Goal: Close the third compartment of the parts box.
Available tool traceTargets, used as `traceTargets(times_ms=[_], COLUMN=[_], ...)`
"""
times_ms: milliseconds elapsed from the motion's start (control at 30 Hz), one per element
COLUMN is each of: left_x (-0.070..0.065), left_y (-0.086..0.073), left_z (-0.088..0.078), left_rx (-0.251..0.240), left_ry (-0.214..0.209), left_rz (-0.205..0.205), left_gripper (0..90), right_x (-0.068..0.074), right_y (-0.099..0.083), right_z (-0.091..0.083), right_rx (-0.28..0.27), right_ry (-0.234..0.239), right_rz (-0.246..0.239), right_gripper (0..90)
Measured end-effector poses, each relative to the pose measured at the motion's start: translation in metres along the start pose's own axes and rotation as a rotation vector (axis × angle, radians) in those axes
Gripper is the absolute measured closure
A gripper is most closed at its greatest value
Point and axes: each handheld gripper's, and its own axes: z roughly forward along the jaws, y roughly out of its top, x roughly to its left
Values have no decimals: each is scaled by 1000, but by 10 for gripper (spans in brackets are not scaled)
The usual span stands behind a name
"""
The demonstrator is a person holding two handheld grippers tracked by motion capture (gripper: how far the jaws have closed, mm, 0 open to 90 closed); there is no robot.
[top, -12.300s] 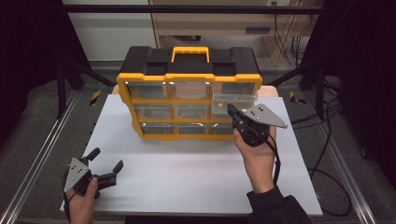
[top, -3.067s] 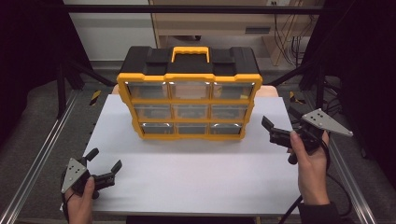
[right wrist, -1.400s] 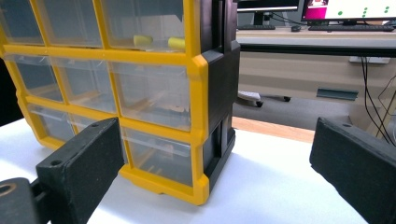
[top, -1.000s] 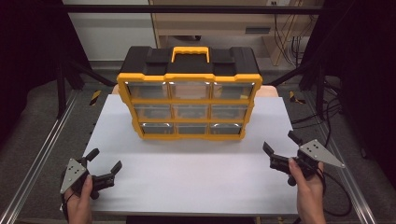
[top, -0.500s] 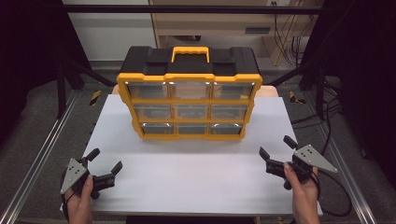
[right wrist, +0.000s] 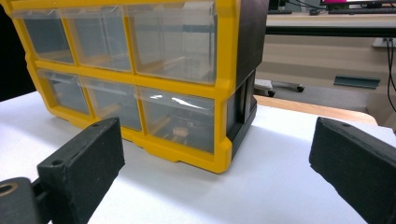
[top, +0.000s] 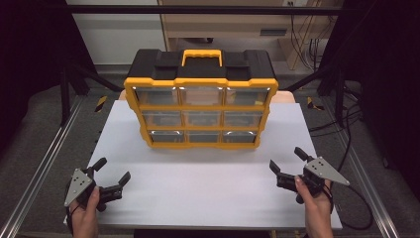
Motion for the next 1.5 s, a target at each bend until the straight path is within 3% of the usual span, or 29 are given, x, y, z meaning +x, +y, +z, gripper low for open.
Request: traceTargets(times_ms=[833, 1000, 1333, 1500], left_x=[1, 0, -2, -3], left_y=[0, 1, 2, 1], left_z=[0, -1, 0, 2], left_rx=[-21, -37, -50, -40], left_ry=[-12, -15, -39, -48], left_rz=[-17, -5, -13, -16], left_gripper=[3, 3, 2, 3], right_x=[11, 13, 20, 20], right_y=[-13, -15, -18, -23], right_z=[12, 15, 28, 36], right_rx=[2, -5, -24, -11], right_ry=[35, 42, 55, 36], right_rz=[-18, -23, -34, -63], right_gripper=[36, 34, 38, 38])
